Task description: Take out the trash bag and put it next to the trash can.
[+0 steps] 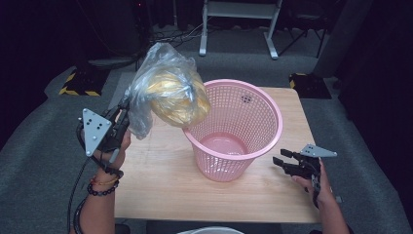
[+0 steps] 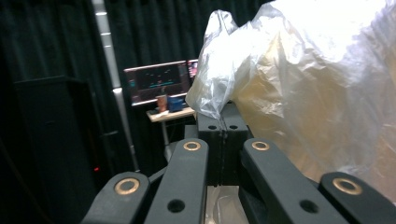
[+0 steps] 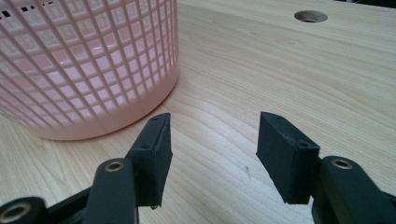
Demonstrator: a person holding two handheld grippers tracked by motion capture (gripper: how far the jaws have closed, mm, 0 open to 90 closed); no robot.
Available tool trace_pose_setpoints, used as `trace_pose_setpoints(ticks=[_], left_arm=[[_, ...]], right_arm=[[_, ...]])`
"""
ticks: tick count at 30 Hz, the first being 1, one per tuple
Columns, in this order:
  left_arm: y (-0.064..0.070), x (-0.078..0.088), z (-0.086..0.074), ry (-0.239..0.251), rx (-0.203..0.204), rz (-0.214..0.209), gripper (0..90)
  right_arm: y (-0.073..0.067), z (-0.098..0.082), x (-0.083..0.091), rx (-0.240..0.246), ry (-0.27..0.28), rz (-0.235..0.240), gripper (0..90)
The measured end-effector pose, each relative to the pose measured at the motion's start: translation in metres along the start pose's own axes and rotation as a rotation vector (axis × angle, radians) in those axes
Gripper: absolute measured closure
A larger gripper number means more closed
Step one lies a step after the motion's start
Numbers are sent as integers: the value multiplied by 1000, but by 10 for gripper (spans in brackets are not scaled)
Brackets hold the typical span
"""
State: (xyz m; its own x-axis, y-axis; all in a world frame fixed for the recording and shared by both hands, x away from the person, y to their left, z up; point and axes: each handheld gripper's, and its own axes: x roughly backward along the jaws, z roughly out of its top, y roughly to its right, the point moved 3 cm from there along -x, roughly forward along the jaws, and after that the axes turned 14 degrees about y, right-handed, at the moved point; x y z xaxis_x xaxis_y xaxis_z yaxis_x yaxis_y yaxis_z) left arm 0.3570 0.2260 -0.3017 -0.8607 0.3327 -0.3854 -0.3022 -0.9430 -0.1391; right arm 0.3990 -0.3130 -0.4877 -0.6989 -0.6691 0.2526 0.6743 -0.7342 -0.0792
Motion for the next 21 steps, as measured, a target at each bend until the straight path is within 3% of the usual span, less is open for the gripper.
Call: trace_pose_setpoints(ticks=[11,21], left_arm=[[-22,1,-20,-43,28,74,899],[-27,2,-31,-75,36,81,900]], right_arm=[[-1,-1,-1,8,-10,5,453],[-2,-3,-2,21,-23,7,438]])
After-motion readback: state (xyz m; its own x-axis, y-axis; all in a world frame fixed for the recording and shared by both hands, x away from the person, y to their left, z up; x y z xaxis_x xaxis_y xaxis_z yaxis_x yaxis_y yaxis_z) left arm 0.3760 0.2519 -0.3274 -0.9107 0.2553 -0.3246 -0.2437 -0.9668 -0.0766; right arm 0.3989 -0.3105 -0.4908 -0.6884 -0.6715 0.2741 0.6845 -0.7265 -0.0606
